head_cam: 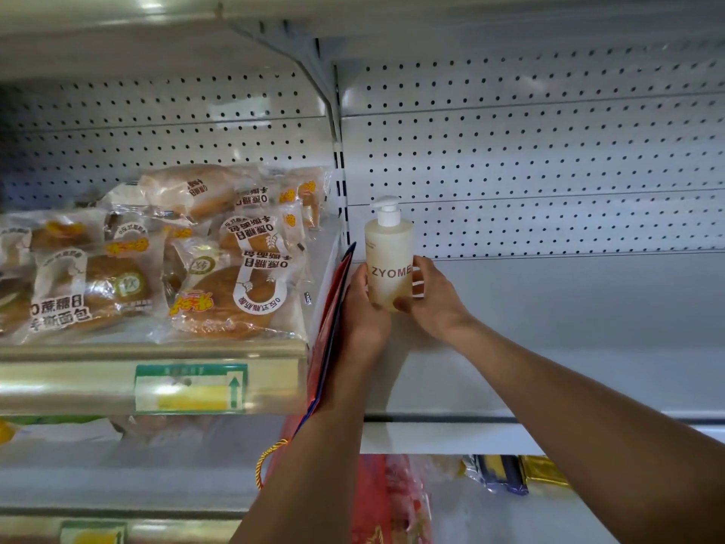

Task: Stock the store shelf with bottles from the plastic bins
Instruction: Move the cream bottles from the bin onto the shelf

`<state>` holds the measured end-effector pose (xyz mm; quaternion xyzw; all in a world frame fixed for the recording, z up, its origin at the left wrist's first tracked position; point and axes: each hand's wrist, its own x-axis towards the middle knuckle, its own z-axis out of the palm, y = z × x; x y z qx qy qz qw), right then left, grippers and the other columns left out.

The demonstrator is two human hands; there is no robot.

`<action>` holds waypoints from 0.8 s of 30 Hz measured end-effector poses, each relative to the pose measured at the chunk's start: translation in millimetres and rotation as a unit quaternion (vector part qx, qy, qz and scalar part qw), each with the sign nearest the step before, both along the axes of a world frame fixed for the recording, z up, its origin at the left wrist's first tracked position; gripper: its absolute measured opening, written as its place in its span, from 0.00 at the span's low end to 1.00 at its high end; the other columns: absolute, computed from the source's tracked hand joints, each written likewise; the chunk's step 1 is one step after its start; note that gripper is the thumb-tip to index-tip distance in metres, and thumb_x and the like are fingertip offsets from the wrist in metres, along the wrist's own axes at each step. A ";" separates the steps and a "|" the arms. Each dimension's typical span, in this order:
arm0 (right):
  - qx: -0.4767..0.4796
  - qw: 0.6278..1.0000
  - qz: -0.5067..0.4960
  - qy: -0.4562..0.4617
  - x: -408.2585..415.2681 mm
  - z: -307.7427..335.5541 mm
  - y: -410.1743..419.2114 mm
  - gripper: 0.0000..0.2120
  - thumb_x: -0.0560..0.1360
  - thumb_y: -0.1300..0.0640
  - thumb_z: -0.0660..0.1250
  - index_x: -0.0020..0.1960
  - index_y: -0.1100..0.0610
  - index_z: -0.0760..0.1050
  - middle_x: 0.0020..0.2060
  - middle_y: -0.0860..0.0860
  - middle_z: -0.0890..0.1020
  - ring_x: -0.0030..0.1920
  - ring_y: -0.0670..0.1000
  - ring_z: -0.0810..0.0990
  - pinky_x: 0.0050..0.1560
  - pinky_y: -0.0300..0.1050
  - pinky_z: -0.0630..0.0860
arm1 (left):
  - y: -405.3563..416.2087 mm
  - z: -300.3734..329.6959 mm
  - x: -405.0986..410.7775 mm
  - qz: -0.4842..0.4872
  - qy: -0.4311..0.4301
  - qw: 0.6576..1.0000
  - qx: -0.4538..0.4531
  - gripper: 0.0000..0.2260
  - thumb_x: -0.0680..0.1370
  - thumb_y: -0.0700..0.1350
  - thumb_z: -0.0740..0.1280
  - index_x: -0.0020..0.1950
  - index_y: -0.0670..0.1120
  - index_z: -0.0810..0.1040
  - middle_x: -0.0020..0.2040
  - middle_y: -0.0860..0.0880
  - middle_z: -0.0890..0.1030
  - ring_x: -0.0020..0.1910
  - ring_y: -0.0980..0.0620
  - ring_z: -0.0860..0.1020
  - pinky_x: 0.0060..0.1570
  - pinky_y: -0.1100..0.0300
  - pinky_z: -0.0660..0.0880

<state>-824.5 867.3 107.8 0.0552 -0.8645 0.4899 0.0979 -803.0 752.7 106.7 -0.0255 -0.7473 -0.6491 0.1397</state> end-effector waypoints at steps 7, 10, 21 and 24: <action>0.055 0.998 -0.031 -0.004 33.9 -2.8 10.9 0.30 0.76 0.65 0.65 0.75 0.53 0.60 0.66 0.54 0.72 0.65 0.52 0.72 0.66 0.52 0.71 | 1.7 -1.5 26.0 -0.011 0.016 0.997 -0.074 0.26 0.75 0.33 0.65 0.72 0.46 0.66 0.62 0.52 0.75 0.61 0.53 0.74 0.62 0.54 0.72; 0.091 0.995 -0.026 0.039 66.3 -2.4 29.0 0.24 0.77 0.64 0.64 0.71 0.55 0.66 0.64 0.53 0.74 0.62 0.51 0.74 0.63 0.49 0.72 | 5.4 1.8 47.8 0.008 -0.008 0.989 -0.145 0.26 0.76 0.36 0.63 0.74 0.48 0.64 0.63 0.53 0.73 0.61 0.54 0.73 0.62 0.57 0.71; 0.200 0.956 -0.024 0.214 213.6 -16.4 121.7 0.11 0.75 0.65 0.65 0.56 0.56 0.79 0.48 0.50 0.81 0.49 0.51 0.80 0.50 0.48 0.76 | 63.3 -7.8 192.7 0.014 0.087 0.981 -0.170 0.13 0.78 0.37 0.63 0.60 0.49 0.77 0.51 0.53 0.82 0.47 0.59 0.79 0.48 0.65 0.74; 0.196 0.951 -0.021 0.237 250.1 -33.6 148.7 0.10 0.74 0.66 0.66 0.52 0.57 0.80 0.44 0.51 0.81 0.45 0.53 0.80 0.46 0.49 0.76 | 87.9 -33.3 233.1 -0.016 0.067 0.987 -0.144 0.12 0.79 0.39 0.64 0.58 0.53 0.77 0.49 0.56 0.82 0.46 0.60 0.79 0.45 0.64 0.76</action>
